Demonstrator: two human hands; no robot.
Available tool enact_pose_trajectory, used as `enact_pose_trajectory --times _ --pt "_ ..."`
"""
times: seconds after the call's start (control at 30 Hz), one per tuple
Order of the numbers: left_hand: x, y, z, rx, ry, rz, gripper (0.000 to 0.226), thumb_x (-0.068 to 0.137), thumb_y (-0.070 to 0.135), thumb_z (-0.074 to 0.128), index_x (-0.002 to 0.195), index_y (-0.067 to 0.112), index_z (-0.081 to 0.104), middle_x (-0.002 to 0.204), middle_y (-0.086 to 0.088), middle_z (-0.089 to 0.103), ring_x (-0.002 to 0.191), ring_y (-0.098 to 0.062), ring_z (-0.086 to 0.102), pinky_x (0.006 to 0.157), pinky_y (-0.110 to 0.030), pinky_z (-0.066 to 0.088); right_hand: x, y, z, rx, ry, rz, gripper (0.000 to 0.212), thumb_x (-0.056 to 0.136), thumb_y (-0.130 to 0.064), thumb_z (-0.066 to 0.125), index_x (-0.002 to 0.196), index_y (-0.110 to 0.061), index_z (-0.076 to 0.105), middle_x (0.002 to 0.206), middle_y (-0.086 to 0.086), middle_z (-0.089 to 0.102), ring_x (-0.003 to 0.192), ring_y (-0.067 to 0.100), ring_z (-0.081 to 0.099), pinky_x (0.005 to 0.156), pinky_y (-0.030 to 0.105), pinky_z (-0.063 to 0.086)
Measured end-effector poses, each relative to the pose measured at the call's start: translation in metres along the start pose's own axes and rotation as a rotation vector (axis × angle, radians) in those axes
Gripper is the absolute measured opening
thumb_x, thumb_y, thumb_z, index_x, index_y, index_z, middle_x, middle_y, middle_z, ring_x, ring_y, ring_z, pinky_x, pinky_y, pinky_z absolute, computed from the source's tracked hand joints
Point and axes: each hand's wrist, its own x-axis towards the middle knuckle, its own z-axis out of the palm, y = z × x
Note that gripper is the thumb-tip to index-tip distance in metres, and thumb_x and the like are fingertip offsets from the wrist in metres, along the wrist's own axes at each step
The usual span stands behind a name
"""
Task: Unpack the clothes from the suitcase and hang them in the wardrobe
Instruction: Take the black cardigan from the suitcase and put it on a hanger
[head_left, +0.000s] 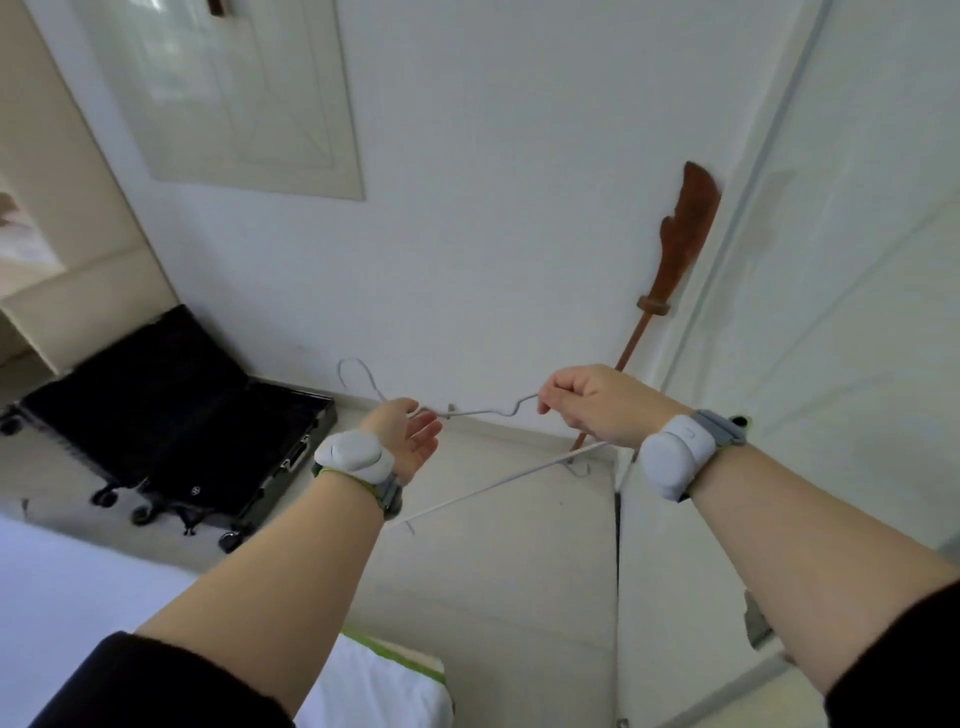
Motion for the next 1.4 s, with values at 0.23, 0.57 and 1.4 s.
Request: enact_pose_trajectory --times 0.23,0.57,1.4 --pt "0.058 0.028 -0.013 -0.065 0.202 0.011 0.03 0.101 0.025 0.036 0.079 0.009 0.05 0.079 -0.001 0.057 0.069 -0.012 0.052 0.064 -0.022 0.04 0.098 0.032 0.002 -0.179 -0.126 -0.017 0.022 0.097 -0.033 0.046 0.09 -0.023 0.065 0.06 -0.004 0.05 0.05 0.008 0.042 0.051 0.021 0.035" --pt "0.198 0.102 -0.013 -0.225 0.212 -0.006 0.027 0.098 0.015 0.039 0.078 0.002 0.053 0.066 -0.009 0.06 0.068 -0.017 0.054 0.068 -0.024 0.045 0.313 0.03 0.03 -0.504 -0.44 -0.039 0.026 0.092 -0.025 0.054 0.112 -0.012 0.063 0.072 -0.006 0.059 0.057 0.003 0.05 0.058 0.018 0.04" --pt "0.441 0.276 -0.019 0.083 0.435 0.076 0.037 0.096 0.03 0.048 0.128 0.013 0.056 0.12 -0.007 0.063 0.1 -0.018 0.059 0.08 -0.029 0.045 0.696 -0.023 0.144 -0.397 -0.755 -0.351 0.037 0.089 -0.037 0.055 0.118 -0.015 0.049 0.104 0.007 0.064 0.088 0.025 0.061 0.079 0.036 0.049"
